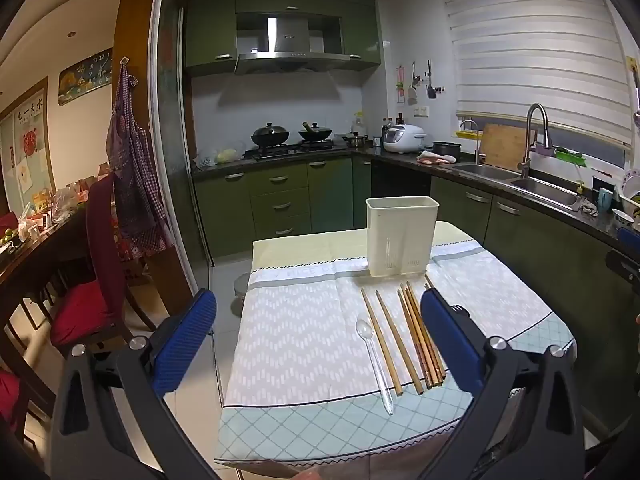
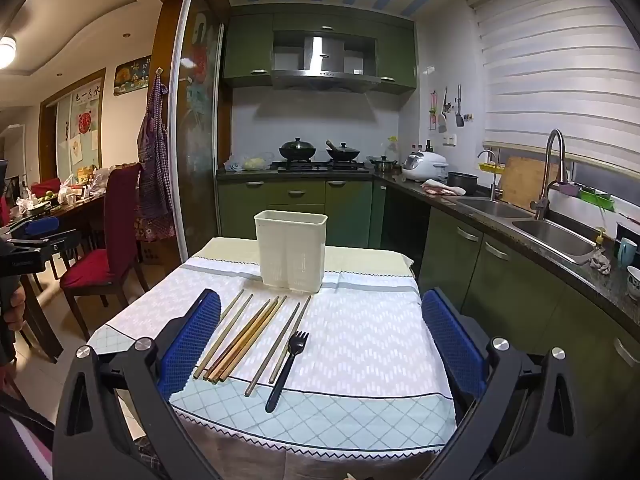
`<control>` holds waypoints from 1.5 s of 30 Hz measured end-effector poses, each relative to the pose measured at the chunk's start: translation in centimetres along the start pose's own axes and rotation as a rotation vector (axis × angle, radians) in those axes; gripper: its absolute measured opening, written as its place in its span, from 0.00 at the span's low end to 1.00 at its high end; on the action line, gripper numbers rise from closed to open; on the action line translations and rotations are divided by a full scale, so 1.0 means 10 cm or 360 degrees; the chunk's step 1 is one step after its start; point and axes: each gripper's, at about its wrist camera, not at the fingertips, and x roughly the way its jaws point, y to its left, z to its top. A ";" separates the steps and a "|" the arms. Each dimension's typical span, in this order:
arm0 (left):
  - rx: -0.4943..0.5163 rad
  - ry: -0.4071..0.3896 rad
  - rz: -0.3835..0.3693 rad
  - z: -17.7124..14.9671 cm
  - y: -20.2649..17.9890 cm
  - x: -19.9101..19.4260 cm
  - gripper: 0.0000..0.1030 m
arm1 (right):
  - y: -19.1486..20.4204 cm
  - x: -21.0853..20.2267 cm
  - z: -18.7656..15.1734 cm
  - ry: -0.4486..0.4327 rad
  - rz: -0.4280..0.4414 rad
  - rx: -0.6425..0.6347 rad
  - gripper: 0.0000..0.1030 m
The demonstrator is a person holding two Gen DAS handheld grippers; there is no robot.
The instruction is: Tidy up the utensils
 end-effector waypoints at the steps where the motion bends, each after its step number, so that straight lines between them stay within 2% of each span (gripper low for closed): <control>1: -0.0004 0.0002 0.0001 0.00 0.00 0.00 0.95 | 0.00 0.00 0.00 -0.0001 0.0002 -0.0001 0.96; 45: 0.0012 0.0009 0.0004 -0.07 -0.04 0.04 0.95 | 0.00 0.01 -0.01 0.0007 -0.0007 -0.0003 0.96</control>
